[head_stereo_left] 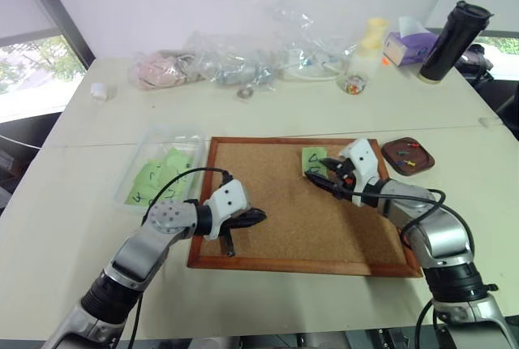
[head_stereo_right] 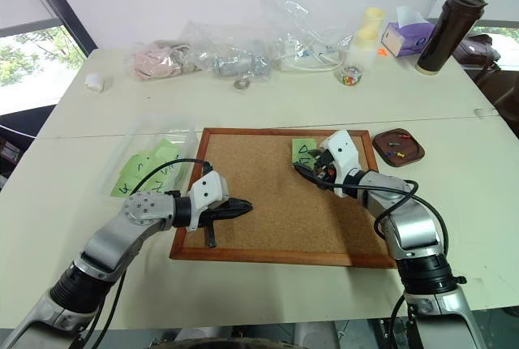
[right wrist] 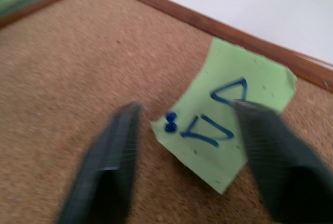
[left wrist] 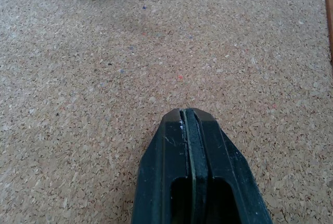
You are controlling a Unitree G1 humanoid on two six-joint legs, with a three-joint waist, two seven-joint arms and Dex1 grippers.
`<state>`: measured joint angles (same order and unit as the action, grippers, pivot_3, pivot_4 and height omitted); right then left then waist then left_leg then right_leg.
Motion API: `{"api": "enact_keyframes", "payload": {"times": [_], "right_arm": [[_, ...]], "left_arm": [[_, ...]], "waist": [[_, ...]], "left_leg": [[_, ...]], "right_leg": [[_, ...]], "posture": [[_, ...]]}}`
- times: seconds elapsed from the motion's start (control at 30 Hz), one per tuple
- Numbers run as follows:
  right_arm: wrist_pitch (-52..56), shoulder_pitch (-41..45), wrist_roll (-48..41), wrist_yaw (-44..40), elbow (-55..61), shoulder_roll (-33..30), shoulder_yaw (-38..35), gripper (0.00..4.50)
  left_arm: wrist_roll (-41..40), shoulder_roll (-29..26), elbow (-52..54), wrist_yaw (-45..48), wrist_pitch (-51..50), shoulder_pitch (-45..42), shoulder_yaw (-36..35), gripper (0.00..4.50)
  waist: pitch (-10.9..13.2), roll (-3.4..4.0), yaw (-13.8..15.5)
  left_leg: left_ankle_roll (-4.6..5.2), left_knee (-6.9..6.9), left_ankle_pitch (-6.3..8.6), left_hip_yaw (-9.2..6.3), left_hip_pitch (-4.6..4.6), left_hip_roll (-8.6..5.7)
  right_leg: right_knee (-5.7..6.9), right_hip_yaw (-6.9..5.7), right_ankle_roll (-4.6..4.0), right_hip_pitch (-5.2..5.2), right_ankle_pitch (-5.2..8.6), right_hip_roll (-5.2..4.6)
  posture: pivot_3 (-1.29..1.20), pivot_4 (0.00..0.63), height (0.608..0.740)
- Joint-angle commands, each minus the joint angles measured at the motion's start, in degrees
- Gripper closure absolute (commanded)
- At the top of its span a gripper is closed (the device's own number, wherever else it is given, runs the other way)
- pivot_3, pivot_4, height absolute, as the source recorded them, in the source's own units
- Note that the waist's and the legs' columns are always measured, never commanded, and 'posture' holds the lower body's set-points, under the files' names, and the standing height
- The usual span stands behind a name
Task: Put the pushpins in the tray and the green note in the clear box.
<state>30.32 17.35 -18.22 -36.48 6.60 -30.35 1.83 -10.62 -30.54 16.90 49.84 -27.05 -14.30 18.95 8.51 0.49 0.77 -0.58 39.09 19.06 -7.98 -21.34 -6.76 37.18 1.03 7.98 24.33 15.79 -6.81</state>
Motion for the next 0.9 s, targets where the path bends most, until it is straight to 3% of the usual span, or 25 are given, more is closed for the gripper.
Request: {"api": "enact_keyframes", "payload": {"times": [0.03,0.77,0.87,0.9], "right_arm": [[-1.59,1.45,0.15,-0.30,0.60,0.74,-0.39,2.85],[-4.13,-0.06,3.85,-1.16,-2.41,2.58,2.25,2.85],[-4.48,0.06,4.15,-1.29,-2.79,2.85,2.40,3.66],[-4.56,0.11,4.21,-1.30,-2.82,2.96,2.44,4.15]], "left_arm": [[0.46,-0.22,-0.07,-0.36,-0.57,0.73,0.31,4.50],[0.38,-0.22,0.38,-0.45,-0.39,1.08,0.41,4.50],[0.41,-0.23,0.34,-0.44,-0.33,1.07,0.41,4.50],[0.40,-0.24,0.36,-0.45,-0.33,1.09,0.39,4.50]], "waist": [[0.00,0.00,0.01],[0.00,0.00,-0.01],[0.00,0.00,-0.01],[0.00,0.00,-0.02]], "left_leg": [[0.00,0.00,0.00,0.00,0.00,0.00],[0.00,0.00,0.00,0.00,0.00,0.00],[0.00,0.00,0.00,0.00,0.01,0.00],[0.00,0.00,0.00,0.00,0.01,0.00]], "right_leg": [[0.00,0.00,0.00,0.00,0.00,0.00],[0.00,0.00,0.00,0.00,0.00,0.00],[0.00,-0.01,0.00,0.00,0.00,0.00],[0.00,-0.01,0.00,0.00,0.00,0.01]], "posture": [[0.00,0.150,0.740],[0.00,0.150,0.740],[0.00,0.150,0.740],[0.00,0.150,0.740]]}}
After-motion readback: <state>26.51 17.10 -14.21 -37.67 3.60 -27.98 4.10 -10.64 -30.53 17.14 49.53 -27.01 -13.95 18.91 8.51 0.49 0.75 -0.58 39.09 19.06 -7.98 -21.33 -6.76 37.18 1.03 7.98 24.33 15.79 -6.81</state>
